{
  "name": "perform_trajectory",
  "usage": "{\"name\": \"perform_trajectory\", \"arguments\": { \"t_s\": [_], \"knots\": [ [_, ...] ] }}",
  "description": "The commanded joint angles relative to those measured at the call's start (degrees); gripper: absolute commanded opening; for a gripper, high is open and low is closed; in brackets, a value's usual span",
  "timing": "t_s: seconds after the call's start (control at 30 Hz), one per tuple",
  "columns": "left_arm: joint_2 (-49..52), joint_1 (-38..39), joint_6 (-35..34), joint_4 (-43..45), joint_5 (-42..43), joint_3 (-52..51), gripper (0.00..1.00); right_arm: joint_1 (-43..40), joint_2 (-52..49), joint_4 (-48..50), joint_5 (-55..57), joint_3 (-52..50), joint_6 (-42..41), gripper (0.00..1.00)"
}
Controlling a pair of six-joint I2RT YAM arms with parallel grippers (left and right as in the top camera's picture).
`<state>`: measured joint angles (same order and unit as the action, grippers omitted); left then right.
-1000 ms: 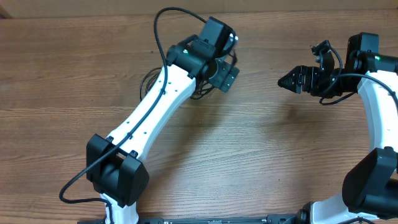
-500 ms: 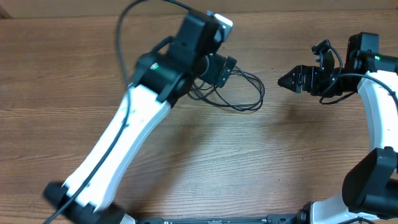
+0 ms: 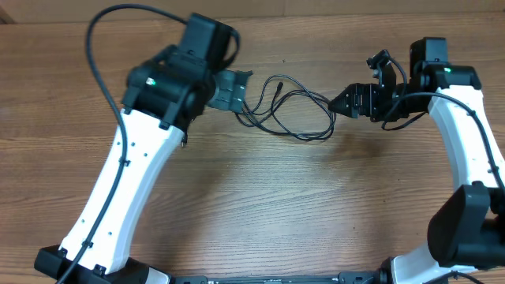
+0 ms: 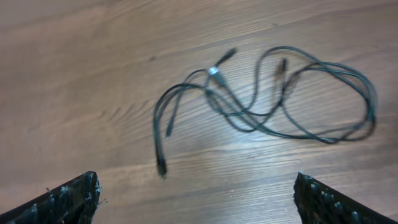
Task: Untangle cables
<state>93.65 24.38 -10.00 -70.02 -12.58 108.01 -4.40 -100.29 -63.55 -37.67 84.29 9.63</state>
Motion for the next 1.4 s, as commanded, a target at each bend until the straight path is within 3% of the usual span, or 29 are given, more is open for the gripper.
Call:
{"name": "perform_trajectory", "arguments": {
  "t_s": [0.0, 0.2, 0.37, 0.67, 0.73, 0.8, 1.0, 1.17, 1.37],
  "knots": [
    [0.4, -2.9, -4.0, -1.2, 2.8, 0.2, 1.00, 0.7, -3.5, 0.5, 1.2, 0.0, -12.2, 1.00],
    [0.7, -3.4, -4.0, -2.2, 3.6, 0.1, 1.00, 3.0, -5.6, 9.1, 1.2, -5.8, -28.3, 1.00],
    [0.7, -3.3, -4.0, -2.2, 3.6, 0.1, 1.00, 5.9, -5.6, 15.1, 1.2, -11.1, -32.5, 1.00],
    [0.7, -3.3, -4.0, -2.2, 3.6, 0.1, 1.00, 8.6, -5.6, 29.2, 5.0, -21.6, -47.9, 1.00],
    [0.7, -3.3, -4.0, -2.2, 3.6, 0.1, 1.00, 8.6, -5.6, 33.4, 5.0, -24.1, -50.9, 0.93],
    [0.7, -3.3, -4.0, -2.2, 3.6, 0.1, 1.00, 8.6, -5.6, 36.5, 5.1, -25.8, -51.8, 0.79],
    [0.7, -3.3, -4.0, -2.2, 3.6, 0.1, 1.00, 8.6, -5.6, 38.3, 11.8, -28.5, -54.8, 0.52],
    [0.7, -3.3, -4.0, -2.2, 3.6, 0.1, 1.00, 8.6, -5.7, 40.2, 12.2, -29.2, -54.8, 0.47],
    [0.7, -3.3, -4.0, -2.2, 3.6, 0.1, 1.00, 8.9, -5.7, 41.4, 15.0, -29.2, -54.8, 0.25]
  ]
}}
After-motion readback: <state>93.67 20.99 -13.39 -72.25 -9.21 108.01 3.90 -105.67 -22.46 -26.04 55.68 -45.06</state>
